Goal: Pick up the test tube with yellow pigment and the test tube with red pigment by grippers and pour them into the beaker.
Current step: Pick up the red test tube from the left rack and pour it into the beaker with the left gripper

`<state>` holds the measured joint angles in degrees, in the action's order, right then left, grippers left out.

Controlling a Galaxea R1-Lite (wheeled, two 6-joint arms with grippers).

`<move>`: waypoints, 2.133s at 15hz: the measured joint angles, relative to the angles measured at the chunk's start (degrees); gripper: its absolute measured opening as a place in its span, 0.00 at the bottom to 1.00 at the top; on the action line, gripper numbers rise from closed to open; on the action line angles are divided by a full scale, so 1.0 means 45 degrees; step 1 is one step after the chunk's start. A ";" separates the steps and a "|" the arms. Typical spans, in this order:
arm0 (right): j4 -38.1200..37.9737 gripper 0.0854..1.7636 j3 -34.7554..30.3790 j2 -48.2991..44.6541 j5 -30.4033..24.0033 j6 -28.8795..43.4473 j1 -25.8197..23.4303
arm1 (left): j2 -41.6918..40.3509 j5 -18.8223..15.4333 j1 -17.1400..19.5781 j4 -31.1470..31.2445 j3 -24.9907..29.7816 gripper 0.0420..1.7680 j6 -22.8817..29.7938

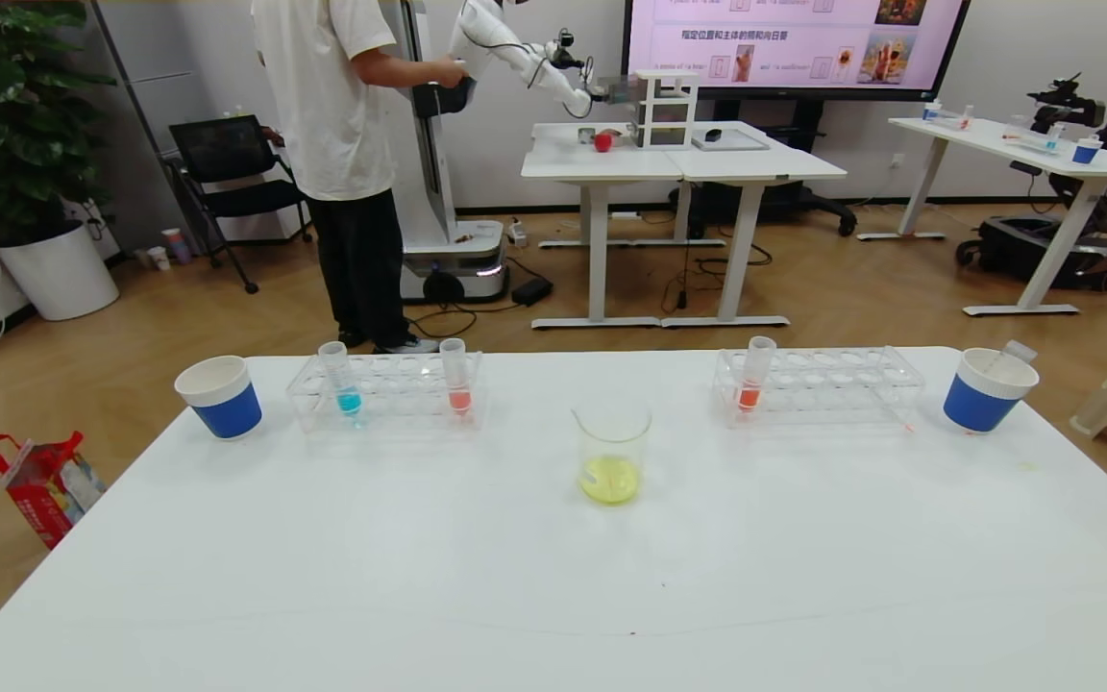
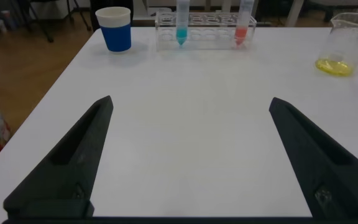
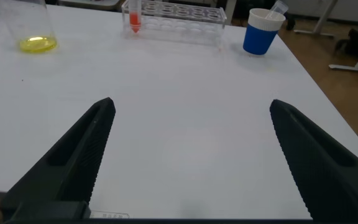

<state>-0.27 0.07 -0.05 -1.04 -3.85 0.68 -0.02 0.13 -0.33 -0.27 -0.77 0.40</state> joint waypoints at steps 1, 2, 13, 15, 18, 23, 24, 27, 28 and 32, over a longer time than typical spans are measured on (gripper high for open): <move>0.0000 0.98 0.0000 0.0000 0.0005 0.0000 0.0000 | 0.0073 0.0005 -0.0005 0.0024 -0.0366 0.99 0.0014; 0.0000 0.98 -0.0011 0.0000 0.0000 0.0000 0.0000 | 0.0347 0.0016 -0.0005 0.0024 -0.0802 0.99 0.0033; 0.0000 0.98 -0.0016 0.0000 0.0000 0.0005 0.0000 | 1.2776 0.0184 -0.0374 -0.9509 -0.4378 0.99 0.0051; 0.0005 0.98 -0.0016 0.0000 0.0000 0.0005 0.0000 | 1.5087 0.0685 -0.0729 -1.1478 -0.4673 0.99 0.0068; 0.0000 0.98 -0.0016 0.0000 0.0000 0.0005 0.0000 | 1.8196 0.2308 -0.2124 -1.3702 -0.5231 0.99 0.0222; 0.0000 0.98 -0.0016 0.0000 0.0000 0.0005 0.0000 | 2.0984 0.3324 -0.3711 -1.4916 -0.5954 0.99 0.0363; 0.0000 0.98 -0.0016 0.0000 0.0005 0.0005 0.0000 | 2.1393 0.3356 -0.3915 -1.5162 -0.6022 0.99 0.0423; 0.0005 0.98 -0.0016 0.0000 0.0000 0.0005 0.0000 | 2.2777 0.4280 -0.4494 -1.6362 -0.6345 0.99 0.0520; 0.0005 0.98 -0.0016 0.0000 0.0000 0.0011 0.0000 | 2.3273 0.4532 -0.4687 -1.6850 -0.6456 0.99 0.0539; 0.0000 0.98 -0.0016 0.0000 0.0000 0.0005 0.0000 | 2.5272 0.4754 -0.5272 -1.8351 -0.6897 0.99 0.0523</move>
<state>-0.27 0.00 -0.05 -1.04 -3.83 0.68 113.70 21.53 -24.05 -82.85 -31.81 2.76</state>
